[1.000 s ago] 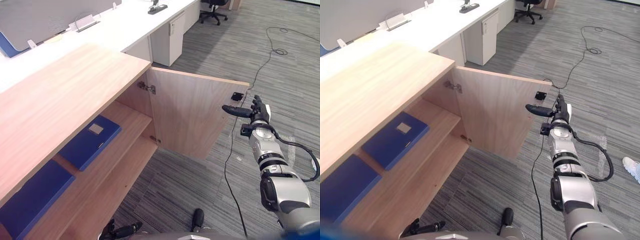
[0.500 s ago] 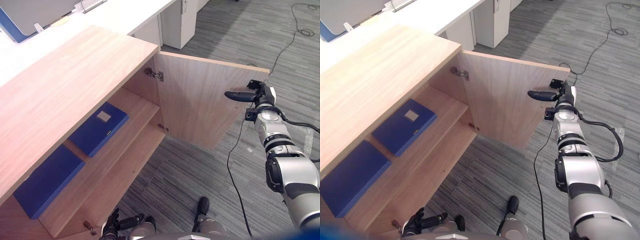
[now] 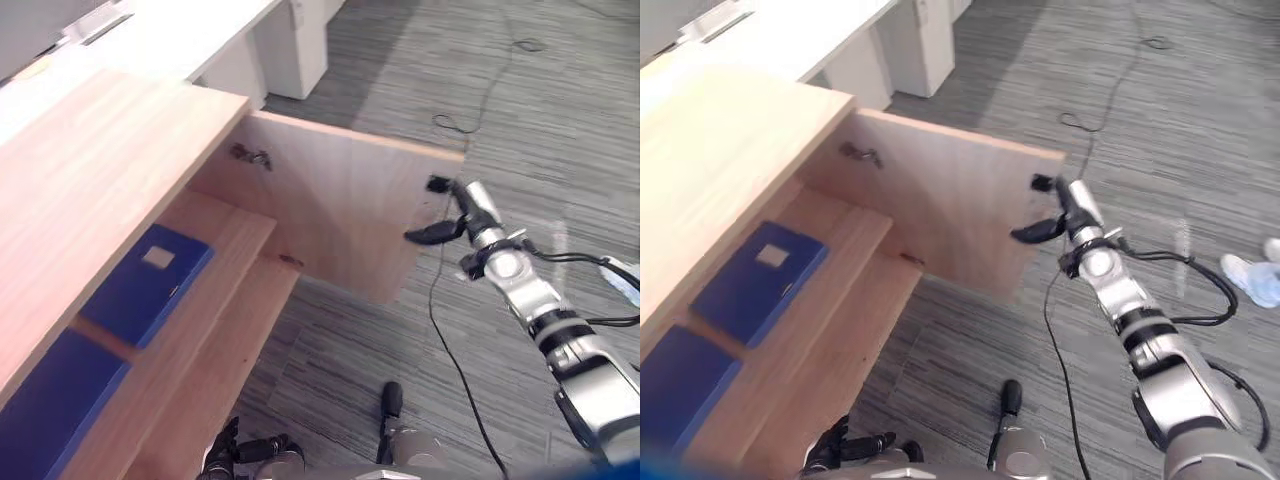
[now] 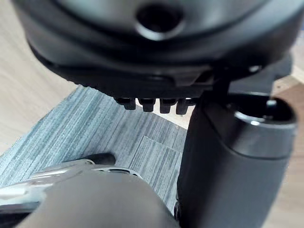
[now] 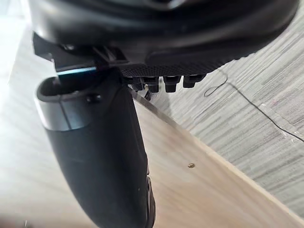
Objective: Walk over to the cabinet, pick up the folder, carry it to the office cabinet, place the folder inside the office cabinet, then close the office cabinet door
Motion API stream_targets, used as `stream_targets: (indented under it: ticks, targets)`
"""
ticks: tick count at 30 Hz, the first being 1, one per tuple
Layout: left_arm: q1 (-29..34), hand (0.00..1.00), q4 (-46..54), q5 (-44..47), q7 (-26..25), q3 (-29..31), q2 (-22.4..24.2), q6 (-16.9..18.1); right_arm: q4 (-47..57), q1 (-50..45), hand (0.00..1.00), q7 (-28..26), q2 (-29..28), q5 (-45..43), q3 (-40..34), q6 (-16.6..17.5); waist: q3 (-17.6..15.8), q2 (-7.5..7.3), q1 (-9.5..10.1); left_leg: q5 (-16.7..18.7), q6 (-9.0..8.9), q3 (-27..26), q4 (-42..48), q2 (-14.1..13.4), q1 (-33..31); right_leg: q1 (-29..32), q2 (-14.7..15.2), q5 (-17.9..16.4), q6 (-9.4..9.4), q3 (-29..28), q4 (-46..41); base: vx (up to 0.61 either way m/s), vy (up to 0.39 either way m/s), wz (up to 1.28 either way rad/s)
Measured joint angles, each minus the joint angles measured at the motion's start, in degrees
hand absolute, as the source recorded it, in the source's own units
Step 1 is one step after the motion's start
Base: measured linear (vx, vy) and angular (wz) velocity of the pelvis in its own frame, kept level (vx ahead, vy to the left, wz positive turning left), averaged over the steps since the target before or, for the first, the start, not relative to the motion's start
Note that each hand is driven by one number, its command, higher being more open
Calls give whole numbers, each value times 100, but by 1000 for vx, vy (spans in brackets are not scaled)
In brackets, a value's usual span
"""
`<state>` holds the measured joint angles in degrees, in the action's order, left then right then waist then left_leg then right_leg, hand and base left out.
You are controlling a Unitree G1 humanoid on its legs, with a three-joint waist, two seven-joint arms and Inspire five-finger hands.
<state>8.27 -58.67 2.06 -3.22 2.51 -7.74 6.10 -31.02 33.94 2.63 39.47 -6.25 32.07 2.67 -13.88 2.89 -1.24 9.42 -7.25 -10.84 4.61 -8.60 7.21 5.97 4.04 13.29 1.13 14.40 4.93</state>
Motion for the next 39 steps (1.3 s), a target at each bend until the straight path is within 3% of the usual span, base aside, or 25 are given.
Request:
stream_targets:
  ticks: [4,7,10,12,18,20,22,23,24,25,26,27,28,29,30,31,32,34,35,38,39]
  targets:
    - [-266,100,-208,-303,72,80,-114,-2,1407,-132,100,-1228,690,291,1977,109,125,-169,-29,55,-73,-140,144,-248,-63,113,-275,10,-162,-147,-1,-46,-38,-30]
    - [-402,100,-277,-505,105,115,-72,3,2124,-245,100,-2034,505,454,2756,396,318,-159,91,53,-74,-113,168,-353,-155,195,-400,17,-251,-143,-3,-24,-61,-5]
    - [-535,100,-345,-522,126,120,2,-5,2313,-333,100,-2824,187,762,3276,727,381,-112,266,47,-73,-91,173,-349,-167,193,-411,29,-271,-123,-4,-13,-26,4]
    - [-527,100,-347,-586,126,237,1,-15,2335,-592,100,-3237,59,1072,3601,807,433,-174,386,48,-72,-74,186,-325,-189,194,-377,60,-289,-109,-4,-14,44,5]
    - [-445,100,-423,-644,124,584,-72,-136,2023,-998,100,-3451,87,1628,3377,734,605,-454,409,21,-28,116,207,-143,-226,126,-139,106,-251,25,-16,-26,76,14]
    - [-475,100,-437,-682,130,634,-44,-135,1883,-1237,100,-3449,26,1753,3148,718,600,-437,442,-18,50,368,229,-53,-285,200,68,-123,-183,239,-413,-27,112,66]
    - [-500,100,-457,-711,125,706,-1,-146,1617,-1660,100,-3340,-141,1901,2713,704,583,-413,423,-63,121,908,306,123,-335,373,503,-746,-61,609,-1502,-39,132,144]
    - [-496,100,-456,-705,108,742,33,-152,1297,-1972,100,-3220,-427,2128,2331,679,598,-436,438,-64,179,1378,381,313,-360,391,906,-1169,4,808,-2221,-26,86,175]
    - [-498,100,-457,-703,90,742,28,-168,1098,-2151,100,-3118,-614,2283,2098,657,610,-445,439,-45,231,1657,436,417,-403,405,1068,-1344,-12,743,-2526,-51,36,228]
    - [-507,100,-445,-646,45,740,24,-169,550,-2428,100,-2828,-1122,2589,1577,593,619,-484,425,-41,263,2265,572,604,-533,407,1181,-1559,-113,130,-2884,-64,-65,230]
    - [-508,100,-411,-600,14,745,11,-164,25,-2538,100,-2636,-1575,2755,1160,525,659,-514,414,-39,259,2743,655,718,-711,385,1143,-1751,-172,-481,-2952,-70,-160,297]
    - [-517,100,-352,-463,-30,746,-41,-188,-720,-2574,100,-2331,-2184,2959,503,436,705,-592,413,-49,267,3369,757,947,-1019,321,939,-2324,-197,-1426,-2809,-17,-253,291]
    - [-531,100,-324,-350,-67,748,-30,-215,-1434,-2534,100,-1979,-2693,3099,-276,322,706,-525,432,-52,262,4001,829,1063,-1244,220,536,-2533,57,-1980,-2780,36,-277,265]
    - [-520,100,-296,-287,-90,743,-15,-246,-1726,-2532,100,-1733,-2877,3091,-710,245,694,-467,422,-62,245,4356,868,1098,-1326,128,282,-2632,-5,-2296,-2772,94,-339,242]
    - [-413,100,-241,-232,-149,747,-17,-284,-2254,-2538,100,-1269,-3176,3058,-1496,132,651,-304,443,-156,148,4890,860,1131,-1420,47,-135,-2756,7,-3021,-2840,87,-255,229]
    - [-340,100,-239,-206,-203,834,-46,-326,-2592,-2553,100,-811,-3347,2832,-1901,10,620,-263,443,-274,-20,5319,819,1180,-1518,17,-359,-2935,257,-3663,-2977,73,-237,215]
    - [-301,100,-230,-201,-227,941,-74,-351,-2688,-2597,100,-652,-3387,2736,-1978,-50,612,-290,450,-306,-69,5480,755,1200,-1529,-11,-374,-3078,431,-3654,-3046,18,-128,179]
    - [-173,100,-216,-132,-334,1319,-21,-411,-2942,-2792,100,-391,-3408,2390,-1973,-176,621,-263,609,-400,22,5726,469,1034,-1479,-49,-432,-3206,236,-3146,-3190,-22,-194,127]
    - [-113,100,-196,-124,-373,1492,51,-421,-3060,-3027,100,-299,-3446,2262,-1974,-228,630,-277,628,-510,180,5725,335,926,-1517,-162,-427,-3268,123,-2730,-3163,-25,-235,129]
    - [-21,100,121,91,-379,1745,528,-428,-3109,-3232,100,-125,-3465,1956,-2345,-376,681,-304,669,-701,67,5502,585,890,-1974,-273,-389,-3360,-46,-1786,-3082,18,-157,149]
    - [-28,100,216,245,-309,1825,533,-437,-3112,-3271,100,-76,-3493,1941,-2409,-378,674,-361,707,-751,148,5210,741,887,-2148,-330,-333,-3373,-81,-1520,-3032,13,-39,154]
